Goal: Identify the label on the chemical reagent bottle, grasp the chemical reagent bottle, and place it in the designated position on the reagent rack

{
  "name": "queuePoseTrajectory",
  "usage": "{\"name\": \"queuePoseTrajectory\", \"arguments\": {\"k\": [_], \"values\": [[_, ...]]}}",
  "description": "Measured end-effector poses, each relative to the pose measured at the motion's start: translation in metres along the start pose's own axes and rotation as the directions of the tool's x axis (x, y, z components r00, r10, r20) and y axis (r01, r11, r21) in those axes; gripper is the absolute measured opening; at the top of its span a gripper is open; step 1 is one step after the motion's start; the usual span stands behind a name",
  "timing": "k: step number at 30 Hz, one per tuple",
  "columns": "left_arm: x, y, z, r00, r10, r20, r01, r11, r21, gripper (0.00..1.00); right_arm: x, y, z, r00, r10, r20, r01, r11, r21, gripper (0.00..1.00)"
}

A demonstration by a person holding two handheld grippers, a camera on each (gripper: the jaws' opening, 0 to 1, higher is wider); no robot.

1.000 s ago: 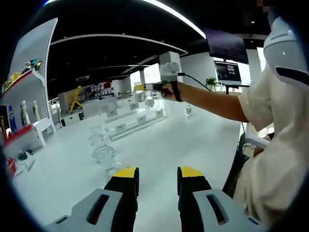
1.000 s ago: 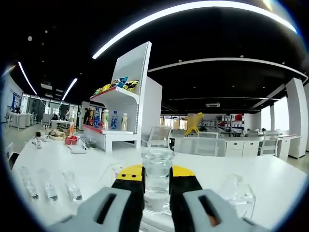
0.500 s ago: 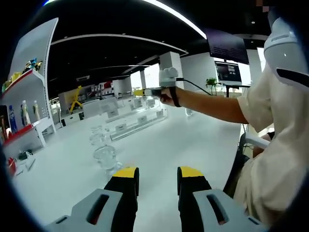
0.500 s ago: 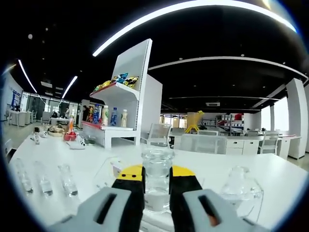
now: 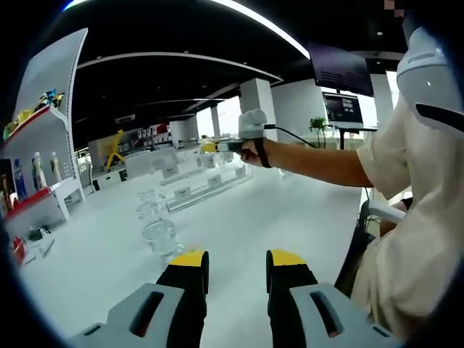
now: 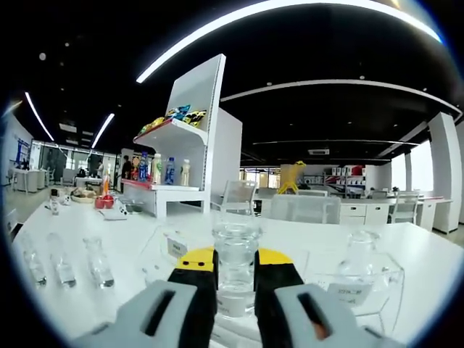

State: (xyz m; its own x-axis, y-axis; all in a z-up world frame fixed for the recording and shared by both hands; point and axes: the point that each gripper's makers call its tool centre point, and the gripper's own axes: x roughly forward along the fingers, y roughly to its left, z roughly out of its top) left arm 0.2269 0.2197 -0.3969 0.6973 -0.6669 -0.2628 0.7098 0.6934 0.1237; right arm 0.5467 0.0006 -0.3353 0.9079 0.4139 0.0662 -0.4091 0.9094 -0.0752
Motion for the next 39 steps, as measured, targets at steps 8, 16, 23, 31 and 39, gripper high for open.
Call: {"name": "queuePoseTrajectory", "arguments": {"k": [8, 16, 23, 31, 39], "values": [[0.001, -0.002, 0.000, 1.000, -0.004, -0.003, 0.004, 1.000, 0.001, 0.32, -0.001, 0.000, -0.008, 1.000, 0.008, -0.006, -0.008, 1.000, 0.018, 0.18], [0.002, -0.003, 0.000, 1.000, -0.007, -0.005, 0.007, 1.000, 0.003, 0.32, 0.002, 0.000, -0.016, 1.000, 0.003, -0.016, -0.003, 1.000, 0.017, 0.18], [0.002, -0.002, 0.000, 1.000, -0.005, -0.006, 0.005, 1.000, 0.003, 0.32, 0.002, 0.004, -0.019, 1.000, 0.010, -0.020, -0.009, 1.000, 0.020, 0.18], [0.001, -0.002, 0.001, 1.000, -0.001, -0.003, 0.001, 1.000, 0.004, 0.32, 0.003, 0.004, -0.028, 0.999, 0.005, -0.040, -0.005, 1.000, 0.013, 0.18], [0.002, -0.003, 0.001, 1.000, -0.004, -0.003, 0.004, 1.000, 0.005, 0.32, 0.005, 0.003, -0.037, 0.998, 0.001, -0.056, 0.000, 1.000, 0.015, 0.18]]}}
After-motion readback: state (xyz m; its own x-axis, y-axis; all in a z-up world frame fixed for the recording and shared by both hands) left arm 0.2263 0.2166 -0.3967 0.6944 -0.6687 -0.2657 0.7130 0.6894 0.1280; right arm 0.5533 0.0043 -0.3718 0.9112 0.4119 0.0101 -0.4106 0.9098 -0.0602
